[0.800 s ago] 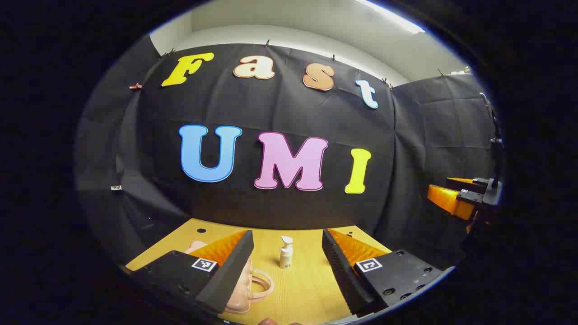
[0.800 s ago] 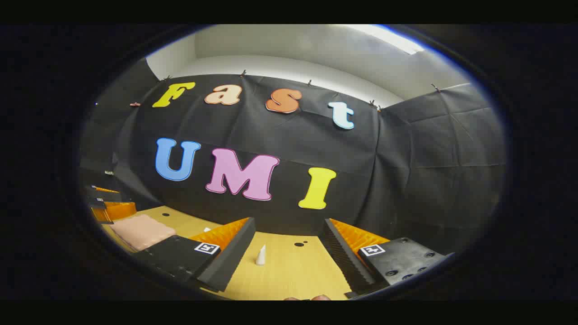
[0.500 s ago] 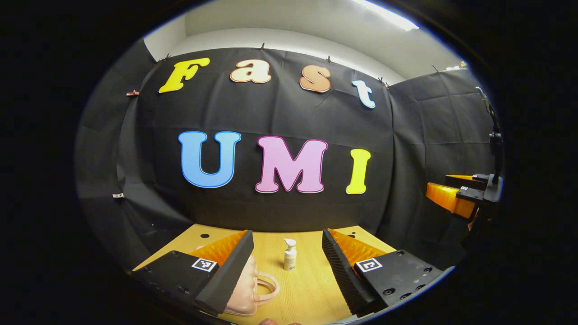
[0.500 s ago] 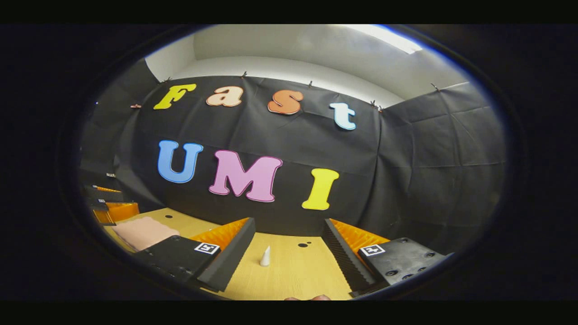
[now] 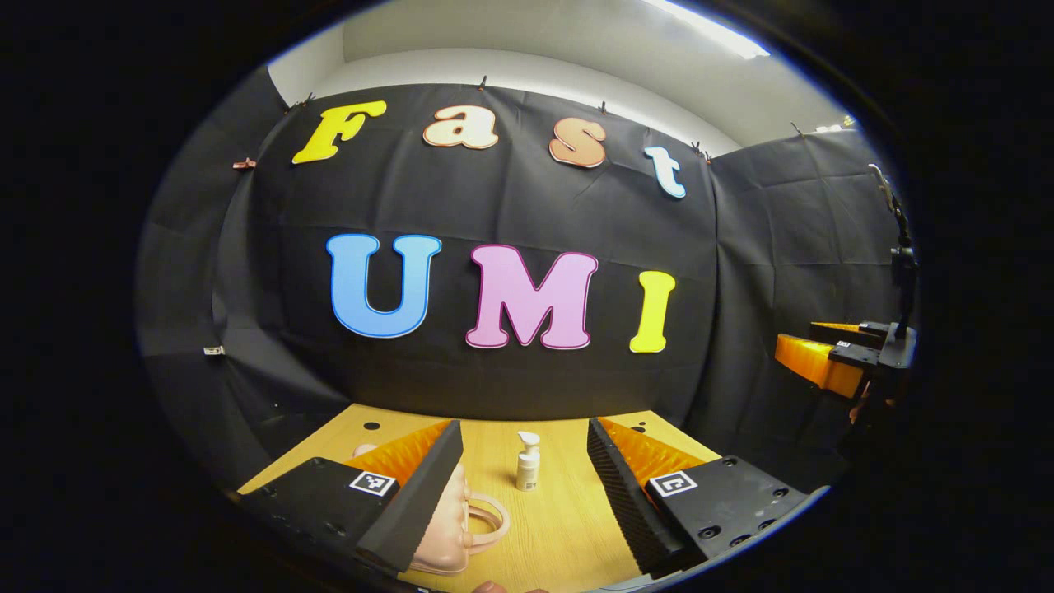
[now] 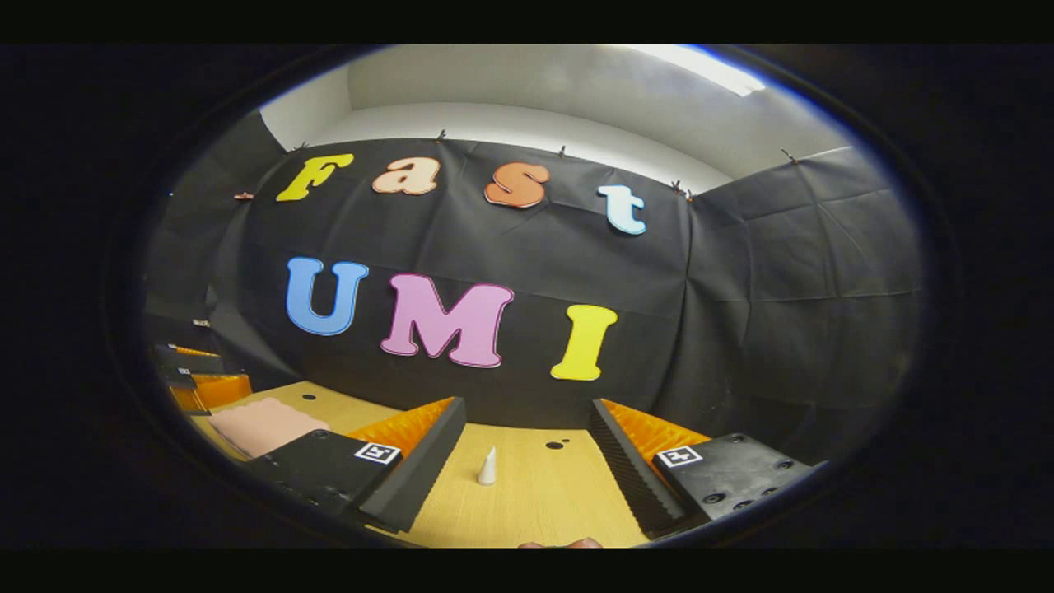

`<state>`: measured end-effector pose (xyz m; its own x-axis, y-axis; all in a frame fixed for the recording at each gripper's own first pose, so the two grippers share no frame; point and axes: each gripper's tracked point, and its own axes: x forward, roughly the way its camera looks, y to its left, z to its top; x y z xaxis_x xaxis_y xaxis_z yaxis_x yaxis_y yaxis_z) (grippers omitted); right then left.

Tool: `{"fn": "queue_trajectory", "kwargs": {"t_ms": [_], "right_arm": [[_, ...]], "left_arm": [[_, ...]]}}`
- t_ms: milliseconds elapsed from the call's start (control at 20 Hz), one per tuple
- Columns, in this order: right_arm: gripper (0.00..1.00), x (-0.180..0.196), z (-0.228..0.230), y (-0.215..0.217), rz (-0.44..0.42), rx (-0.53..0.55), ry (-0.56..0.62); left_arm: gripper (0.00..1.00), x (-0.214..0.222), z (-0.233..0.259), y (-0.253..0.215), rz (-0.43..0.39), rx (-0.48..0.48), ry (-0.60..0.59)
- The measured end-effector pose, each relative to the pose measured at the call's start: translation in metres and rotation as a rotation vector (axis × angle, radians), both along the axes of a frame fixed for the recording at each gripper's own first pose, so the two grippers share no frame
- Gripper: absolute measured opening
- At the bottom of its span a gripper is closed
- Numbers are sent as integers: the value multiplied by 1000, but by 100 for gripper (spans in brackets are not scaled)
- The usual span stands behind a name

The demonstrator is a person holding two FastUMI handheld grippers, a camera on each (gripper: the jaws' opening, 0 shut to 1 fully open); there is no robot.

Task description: First open the suitcase, pack the skin care products into it, and then close the suitcase.

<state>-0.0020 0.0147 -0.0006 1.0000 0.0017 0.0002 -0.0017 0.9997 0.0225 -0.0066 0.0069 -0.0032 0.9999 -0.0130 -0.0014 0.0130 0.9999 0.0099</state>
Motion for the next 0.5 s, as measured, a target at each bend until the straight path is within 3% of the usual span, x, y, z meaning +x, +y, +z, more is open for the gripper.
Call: {"fn": "queue_trajectory", "kwargs": {"t_ms": [500], "right_arm": [[95,5,-3,-10,4,-60,-8]], "left_arm": [[96,35,-79,-3,-29,-24,167]]}}
